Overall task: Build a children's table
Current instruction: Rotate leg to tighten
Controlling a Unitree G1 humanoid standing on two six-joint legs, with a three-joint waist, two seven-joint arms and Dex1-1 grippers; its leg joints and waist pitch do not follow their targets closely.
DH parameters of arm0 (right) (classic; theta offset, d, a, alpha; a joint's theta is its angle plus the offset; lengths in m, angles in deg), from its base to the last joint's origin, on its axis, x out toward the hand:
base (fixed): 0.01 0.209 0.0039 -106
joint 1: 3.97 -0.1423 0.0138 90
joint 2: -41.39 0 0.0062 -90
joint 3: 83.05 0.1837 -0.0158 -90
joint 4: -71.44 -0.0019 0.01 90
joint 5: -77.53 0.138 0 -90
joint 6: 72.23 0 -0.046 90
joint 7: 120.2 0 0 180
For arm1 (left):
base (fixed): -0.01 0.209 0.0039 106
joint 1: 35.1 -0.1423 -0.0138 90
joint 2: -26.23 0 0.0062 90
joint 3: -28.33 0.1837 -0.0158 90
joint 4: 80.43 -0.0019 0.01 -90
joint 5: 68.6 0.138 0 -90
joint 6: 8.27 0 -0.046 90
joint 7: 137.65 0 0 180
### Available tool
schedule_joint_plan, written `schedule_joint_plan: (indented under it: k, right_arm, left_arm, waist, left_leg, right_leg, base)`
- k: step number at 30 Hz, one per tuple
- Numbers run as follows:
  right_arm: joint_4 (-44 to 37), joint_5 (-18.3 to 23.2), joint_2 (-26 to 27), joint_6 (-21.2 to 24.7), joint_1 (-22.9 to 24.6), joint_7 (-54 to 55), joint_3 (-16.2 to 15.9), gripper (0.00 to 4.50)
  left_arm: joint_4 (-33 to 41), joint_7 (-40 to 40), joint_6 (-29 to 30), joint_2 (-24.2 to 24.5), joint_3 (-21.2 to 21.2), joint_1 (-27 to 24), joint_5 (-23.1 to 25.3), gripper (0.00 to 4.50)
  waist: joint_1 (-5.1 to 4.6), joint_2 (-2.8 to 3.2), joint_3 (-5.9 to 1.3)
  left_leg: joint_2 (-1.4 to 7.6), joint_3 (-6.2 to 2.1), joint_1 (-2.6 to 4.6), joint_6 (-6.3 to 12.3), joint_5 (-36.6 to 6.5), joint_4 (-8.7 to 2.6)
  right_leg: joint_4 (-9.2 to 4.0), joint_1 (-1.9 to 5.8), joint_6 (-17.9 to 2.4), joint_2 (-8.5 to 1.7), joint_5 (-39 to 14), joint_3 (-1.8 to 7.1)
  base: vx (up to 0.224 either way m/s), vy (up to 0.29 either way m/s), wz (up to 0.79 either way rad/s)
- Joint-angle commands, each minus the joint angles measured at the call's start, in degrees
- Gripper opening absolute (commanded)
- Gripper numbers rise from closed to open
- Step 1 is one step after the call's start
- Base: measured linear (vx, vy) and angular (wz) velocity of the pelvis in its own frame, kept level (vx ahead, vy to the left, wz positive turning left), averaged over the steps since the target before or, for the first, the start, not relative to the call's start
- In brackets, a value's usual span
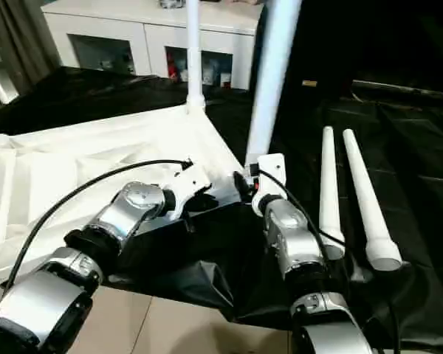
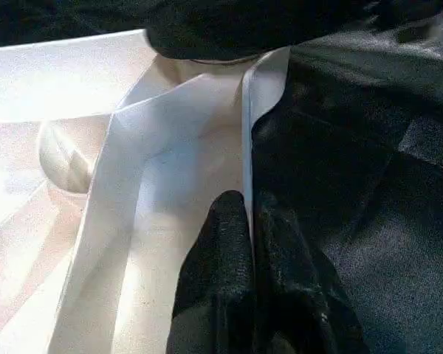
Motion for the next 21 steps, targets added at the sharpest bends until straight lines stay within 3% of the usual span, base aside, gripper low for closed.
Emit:
schedule_joint_plan:
  k: [1,6,7,10,14,16,21]
  right_arm:
    - [-3.76,2.05,-1.67,3.13,2.22,-8.33,-2.83,3.74]
    - [-11.84,3.21,-8.79,4.06,6.53,-18.68,-5.15,3.74]
    - [-13.07,3.27,-10.31,3.92,7.28,-20.64,-5.60,3.74]
    - [-16.73,3.40,-14.36,4.24,9.30,-27.16,-6.79,3.74]
    - [-21.88,3.94,-18.78,6.23,11.43,-34.61,-9.65,3.74]
    - [-22.04,3.58,-19.24,6.03,11.52,-35.44,-10.30,3.74]
    - [-21.98,2.65,-19.28,5.34,11.65,-36.28,-11.05,3.59]
  left_arm:
    - [0.72,2.59,-3.75,1.29,-0.37,-1.58,-0.79,0.00]
    - [3.07,10.50,-6.26,4.40,0.13,-3.59,-2.23,0.00]
    - [3.90,12.92,-7.99,5.19,0.53,-4.23,-2.60,0.00]
    - [7.07,20.48,-10.28,7.55,1.59,-6.23,-4.34,0.00]
    - [11.85,28.63,-8.86,9.69,1.56,-8.53,-7.21,0.00]
    - [12.64,29.75,-8.66,10.13,1.52,-8.92,-7.58,0.00]
    - [12.93,30.43,-9.04,11.00,1.32,-9.47,-7.57,0.00]
  waist:
    - [0.36,-1.03,-3.38]
    - [0.73,-0.86,-3.51]
    - [0.67,-0.84,-3.66]
    - [0.76,-0.75,-3.69]
    - [1.24,-0.44,-3.62]
    - [1.36,-0.43,-3.53]
    - [1.72,-0.61,-3.35]
  left_leg:
    - [1.61,-0.91,-0.29,4.37,-12.71,-4.24]
    - [1.92,-0.85,-0.34,5.32,-10.74,-4.16]
    - [1.85,-0.90,-0.55,5.38,-9.82,-4.06]
    - [2.15,-0.78,-0.32,5.60,-9.07,-3.98]
    - [2.47,-0.61,-0.12,6.26,-8.16,-3.97]
    - [2.53,-0.51,-0.13,6.19,-8.70,-3.99]
    - [2.34,-0.51,0.07,3.89,-11.28,-4.16]
  right_leg:
    - [-4.46,2.94,-10.31,-2.89,-20.17,2.00]
    - [-4.10,3.00,-10.92,-3.01,-17.53,2.15]
    - [-3.89,3.09,-11.50,-3.10,-16.23,2.06]
    - [-3.53,2.94,-13.03,-3.03,-13.57,2.20]
    - [-2.86,2.98,-14.99,-2.91,-9.39,2.25]
    - [-2.88,2.91,-15.09,-2.88,-9.63,2.24]
    - [-3.52,2.66,-13.31,-3.12,-15.69,2.37]
  base:
    - [0.000,0.000,0.00]
    - [0.000,0.000,0.00]
    - [0.000,0.000,0.00]
    - [0.000,0.000,0.00]
    - [0.000,0.000,0.00]
    - [0.000,0.000,0.00]
    - [0.000,0.000,0.00]
